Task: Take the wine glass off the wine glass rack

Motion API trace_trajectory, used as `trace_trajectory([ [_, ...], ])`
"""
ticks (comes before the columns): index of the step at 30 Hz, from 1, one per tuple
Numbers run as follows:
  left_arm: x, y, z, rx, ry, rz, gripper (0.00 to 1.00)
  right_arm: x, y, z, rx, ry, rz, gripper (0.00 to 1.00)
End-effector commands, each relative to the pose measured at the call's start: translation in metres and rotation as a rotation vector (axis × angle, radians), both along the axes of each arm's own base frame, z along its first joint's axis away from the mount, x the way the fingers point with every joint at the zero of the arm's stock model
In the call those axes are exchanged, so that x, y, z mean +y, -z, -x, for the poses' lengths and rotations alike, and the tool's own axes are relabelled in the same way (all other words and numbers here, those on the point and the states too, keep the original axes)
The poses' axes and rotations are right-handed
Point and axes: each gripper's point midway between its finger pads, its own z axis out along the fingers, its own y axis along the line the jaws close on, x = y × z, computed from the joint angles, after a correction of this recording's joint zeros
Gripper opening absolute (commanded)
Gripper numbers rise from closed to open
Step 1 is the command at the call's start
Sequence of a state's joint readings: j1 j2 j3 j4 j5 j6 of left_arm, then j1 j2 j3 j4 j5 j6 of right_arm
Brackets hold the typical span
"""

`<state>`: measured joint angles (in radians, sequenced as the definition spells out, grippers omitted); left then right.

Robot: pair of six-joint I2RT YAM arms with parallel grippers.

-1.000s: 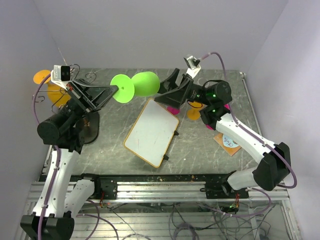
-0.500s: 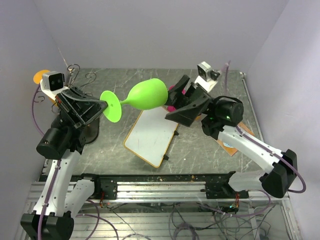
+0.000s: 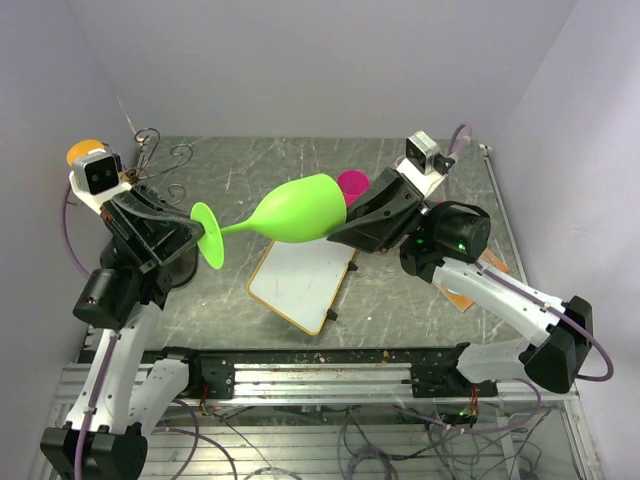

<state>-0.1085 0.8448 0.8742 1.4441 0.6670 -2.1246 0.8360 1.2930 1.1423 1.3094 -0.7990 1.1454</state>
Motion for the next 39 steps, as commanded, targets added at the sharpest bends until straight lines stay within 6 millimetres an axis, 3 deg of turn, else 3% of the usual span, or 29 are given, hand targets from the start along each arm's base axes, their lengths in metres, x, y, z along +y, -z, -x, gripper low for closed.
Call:
trace_trajectory([
  [1,0.000,-0.005,0.010,-0.032,-0.016,-0.003,0.07,-0.019,-0.024,0.026,-0.130,-0.027,-0.107,0.10],
  [2,-0.001,-0.005,0.009,-0.033,-0.028,-0.013,0.08,-0.020,-0.026,0.027,-0.131,-0.024,-0.111,0.01],
  [3,-0.002,-0.005,0.009,-0.036,-0.042,-0.024,0.11,-0.020,-0.027,0.027,-0.134,-0.015,-0.116,0.00],
  [5,-0.006,-0.002,0.006,-0.043,-0.087,-0.054,0.32,-0.025,-0.027,0.027,-0.136,0.022,-0.138,0.00],
  [7,-0.010,0.002,0.001,-0.048,-0.159,-0.091,0.59,-0.032,-0.030,0.024,-0.130,0.111,-0.165,0.00],
  [9,-0.015,0.008,-0.007,-0.032,-0.231,-0.141,0.73,-0.038,-0.031,0.018,-0.116,0.211,-0.160,0.00],
  [12,-0.017,0.022,-0.022,0.015,-0.343,-0.208,0.82,-0.051,-0.032,-0.004,-0.029,0.412,-0.151,0.00],
  [15,-0.017,0.038,-0.039,0.075,-0.436,-0.261,0.84,-0.065,-0.021,-0.034,0.087,0.622,-0.079,0.00],
  [18,-0.017,0.053,-0.053,0.120,-0.495,-0.313,0.84,-0.074,0.014,-0.064,0.210,0.810,0.113,0.00],
  [23,-0.015,0.065,-0.068,0.113,-0.595,-0.390,0.86,-0.109,0.084,-0.084,0.343,1.033,0.402,0.00],
  [30,-0.011,0.077,-0.091,0.100,-0.711,-0.466,0.86,-0.161,0.173,-0.080,0.593,1.201,0.798,0.00],
  [39,-0.011,0.091,-0.098,0.106,-0.740,-0.534,0.86,-0.183,0.271,-0.095,0.911,1.406,1.245,0.00],
])
